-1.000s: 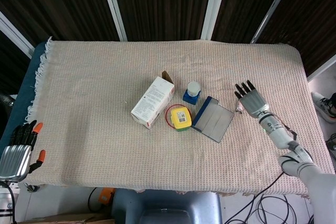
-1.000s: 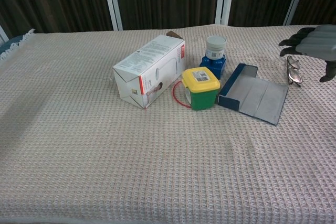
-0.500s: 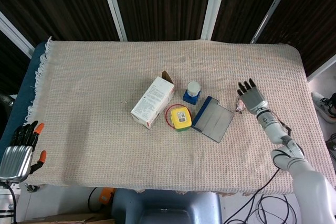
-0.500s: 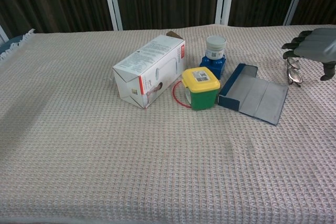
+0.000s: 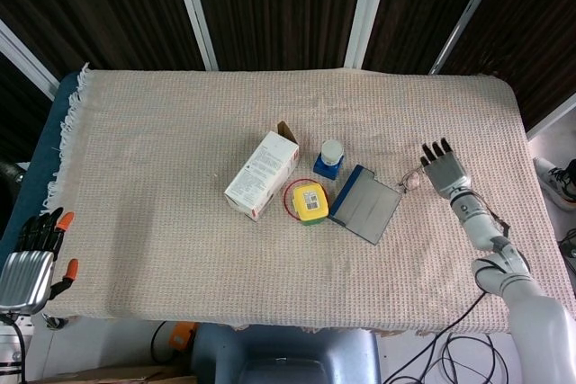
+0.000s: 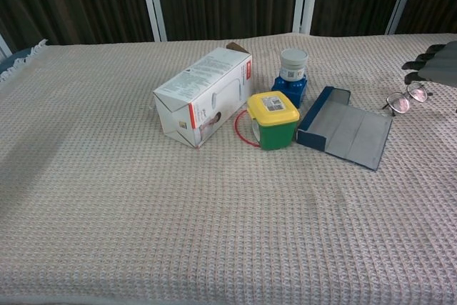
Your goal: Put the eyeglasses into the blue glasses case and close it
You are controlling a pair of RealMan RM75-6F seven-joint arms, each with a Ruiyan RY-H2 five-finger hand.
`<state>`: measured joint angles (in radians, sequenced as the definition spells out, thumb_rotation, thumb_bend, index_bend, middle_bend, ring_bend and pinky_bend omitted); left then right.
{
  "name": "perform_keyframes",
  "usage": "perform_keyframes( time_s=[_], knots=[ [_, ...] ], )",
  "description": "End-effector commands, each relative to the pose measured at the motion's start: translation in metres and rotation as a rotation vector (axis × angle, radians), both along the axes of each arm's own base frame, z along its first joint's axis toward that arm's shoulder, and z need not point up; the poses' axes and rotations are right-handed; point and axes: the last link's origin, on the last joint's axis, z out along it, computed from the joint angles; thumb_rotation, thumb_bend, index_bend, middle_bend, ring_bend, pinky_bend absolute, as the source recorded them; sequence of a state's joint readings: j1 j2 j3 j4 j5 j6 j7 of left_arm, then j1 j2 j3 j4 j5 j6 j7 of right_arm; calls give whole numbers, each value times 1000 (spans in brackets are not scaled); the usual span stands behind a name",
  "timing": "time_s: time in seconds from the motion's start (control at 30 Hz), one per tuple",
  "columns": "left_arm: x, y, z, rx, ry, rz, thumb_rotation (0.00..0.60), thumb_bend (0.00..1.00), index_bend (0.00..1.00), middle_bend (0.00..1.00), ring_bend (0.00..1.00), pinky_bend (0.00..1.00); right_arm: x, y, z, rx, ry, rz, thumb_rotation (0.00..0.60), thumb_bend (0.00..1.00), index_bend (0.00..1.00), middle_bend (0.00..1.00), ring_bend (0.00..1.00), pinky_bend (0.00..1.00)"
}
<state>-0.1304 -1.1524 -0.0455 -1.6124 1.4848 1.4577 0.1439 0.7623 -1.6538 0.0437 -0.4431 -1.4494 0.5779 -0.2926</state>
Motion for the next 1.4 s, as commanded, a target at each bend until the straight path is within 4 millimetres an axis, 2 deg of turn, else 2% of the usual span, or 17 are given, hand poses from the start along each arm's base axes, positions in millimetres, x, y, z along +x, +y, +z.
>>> perform_keyframes(
  time_s=[0.03,0.3,0.47,0.73,0.93,1.0,1.03,1.1,1.4],
  knots=[
    [0,-1,0,-2,-1,-3,600,424,0,0,0,30,-12,9,6,7,20,-25,600,327,298,0,0,0],
    [1,-2,0,-11,-5,-11,600,424,0,0,0,30,-32,36,25,16,15,-52,600,327,318,0,0,0],
    [2,-3,0,-13,-9,-16,600,424,0,0,0,30,-27,38,29,-36,-59,-44,600,327,312,0,0,0],
    [1,-3,3,-7,-16,-17,600,425,0,0,0,30,-17,36,26,-98,-183,-63,600,327,334,0,0,0],
    [0,-3,4,-10,-21,-14,600,425,0,0,0,31,-7,18,22,-211,-432,-220,600,333,519,0,0,0],
    [0,-4,4,-10,-20,-12,600,425,0,0,0,31,-1,10,16,-251,-597,-320,600,392,570,0,0,0],
    [0,-3,4,-11,-20,-12,600,425,0,0,0,31,1,8,15,-254,-620,-337,600,417,583,0,0,0],
    [0,-3,3,-13,-18,-12,600,425,0,0,0,32,4,4,14,-259,-641,-350,600,460,602,0,0,0],
    [0,-4,2,-15,-15,-12,600,425,0,0,0,32,8,-6,13,-296,-608,-340,600,472,601,0,0,0]
  ],
)
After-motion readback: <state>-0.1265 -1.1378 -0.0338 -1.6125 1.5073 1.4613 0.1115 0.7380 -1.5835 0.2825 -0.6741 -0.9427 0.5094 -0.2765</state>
